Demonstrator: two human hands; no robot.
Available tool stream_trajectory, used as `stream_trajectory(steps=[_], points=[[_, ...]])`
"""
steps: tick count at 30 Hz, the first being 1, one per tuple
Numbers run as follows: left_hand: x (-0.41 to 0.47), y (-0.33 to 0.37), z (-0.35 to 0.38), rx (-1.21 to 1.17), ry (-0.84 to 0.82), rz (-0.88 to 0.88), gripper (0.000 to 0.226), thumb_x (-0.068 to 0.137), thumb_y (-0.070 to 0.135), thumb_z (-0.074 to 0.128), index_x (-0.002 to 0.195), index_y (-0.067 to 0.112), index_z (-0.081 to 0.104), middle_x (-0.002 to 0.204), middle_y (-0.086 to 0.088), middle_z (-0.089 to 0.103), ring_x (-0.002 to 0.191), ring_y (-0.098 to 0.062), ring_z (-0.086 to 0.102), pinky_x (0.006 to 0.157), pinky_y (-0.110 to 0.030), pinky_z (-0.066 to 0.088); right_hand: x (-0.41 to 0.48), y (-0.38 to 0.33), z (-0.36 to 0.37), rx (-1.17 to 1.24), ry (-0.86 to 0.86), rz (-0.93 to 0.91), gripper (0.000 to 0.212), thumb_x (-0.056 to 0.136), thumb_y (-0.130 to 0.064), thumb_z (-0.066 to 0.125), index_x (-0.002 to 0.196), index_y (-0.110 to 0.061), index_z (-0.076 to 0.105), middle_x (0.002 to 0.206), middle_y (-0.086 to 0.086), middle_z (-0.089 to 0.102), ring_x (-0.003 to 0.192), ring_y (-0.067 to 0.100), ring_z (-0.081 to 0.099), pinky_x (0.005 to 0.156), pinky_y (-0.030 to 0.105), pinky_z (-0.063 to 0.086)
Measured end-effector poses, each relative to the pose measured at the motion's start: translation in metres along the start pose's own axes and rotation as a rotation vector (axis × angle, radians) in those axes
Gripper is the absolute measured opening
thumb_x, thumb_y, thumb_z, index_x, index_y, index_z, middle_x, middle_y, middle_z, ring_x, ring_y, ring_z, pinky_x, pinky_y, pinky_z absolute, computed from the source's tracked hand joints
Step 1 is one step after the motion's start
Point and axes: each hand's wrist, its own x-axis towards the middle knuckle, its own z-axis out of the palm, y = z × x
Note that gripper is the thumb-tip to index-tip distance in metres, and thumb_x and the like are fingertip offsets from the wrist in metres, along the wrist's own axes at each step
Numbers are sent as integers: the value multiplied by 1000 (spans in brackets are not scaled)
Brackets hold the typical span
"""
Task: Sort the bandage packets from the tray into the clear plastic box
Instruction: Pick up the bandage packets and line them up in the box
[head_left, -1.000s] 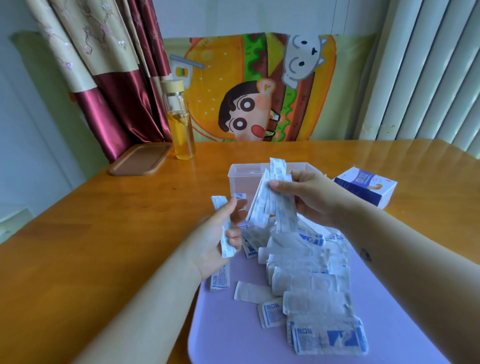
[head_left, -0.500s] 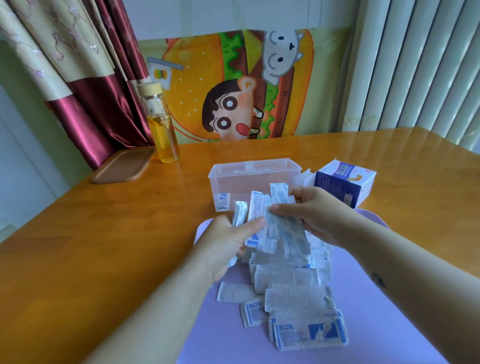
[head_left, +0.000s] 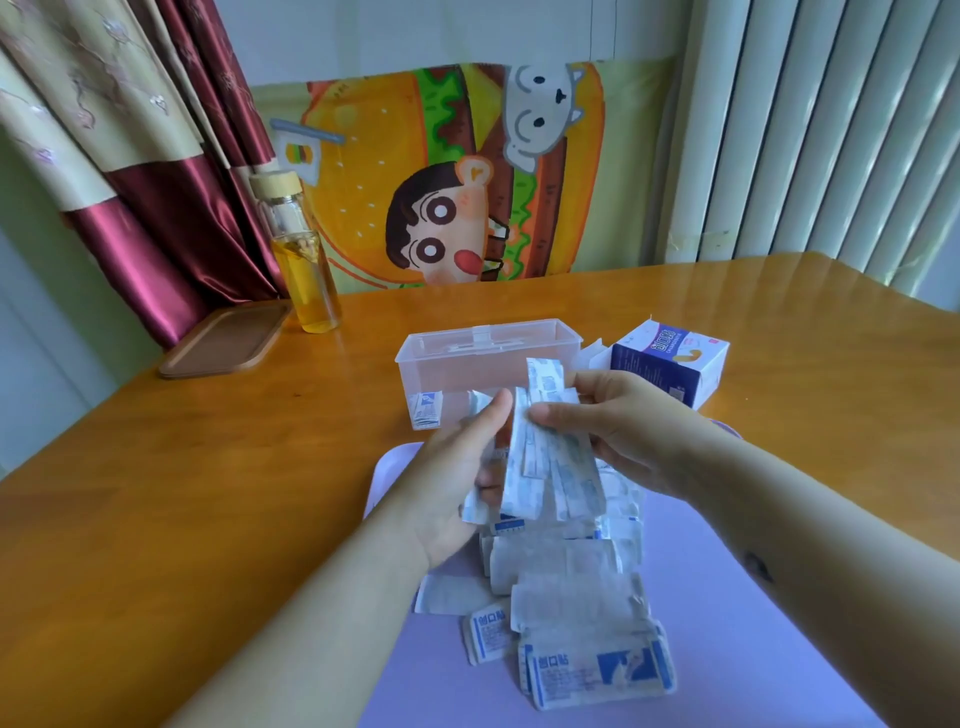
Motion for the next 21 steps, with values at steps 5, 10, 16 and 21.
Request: stream_trajectory(steps=[5,10,16,21], points=[[-6,-4,12,-300,-76,-209,48,82,58,52,83,18,79,85,-7,73,72,-21,71,77,-36,50,-1,5,23,-178,106,-123,25,76,-15,74,100,-15,68,95,6,74,89,19,71,84,34,55],[-11,-7,16,-436,-57,-227,49,89,55,46,115,20,67,114,-8,69,103,-24,65,90,-41,48,-2,14,36,-666,297,-280,37,78,-32,71,112,-31,58,83,-15,63,77,5,61,66,26,52],[-8,-10,10,-510,-33,-306,36,95,39,46,111,10,60,90,-8,66,75,-19,65,69,-28,54,-4,11,28,-778,199,-226,75,76,-39,72,141,-31,35,125,-7,49,112,11,42,87,21,37],[-6,-10,4,-381,-26,-302,15,93,19,51,98,11,62,72,-3,57,61,-13,55,57,-25,49,-19,-10,14,-972,-226,-137,124,61,-39,85,146,-45,-5,152,-20,9,139,3,18,107,23,32]])
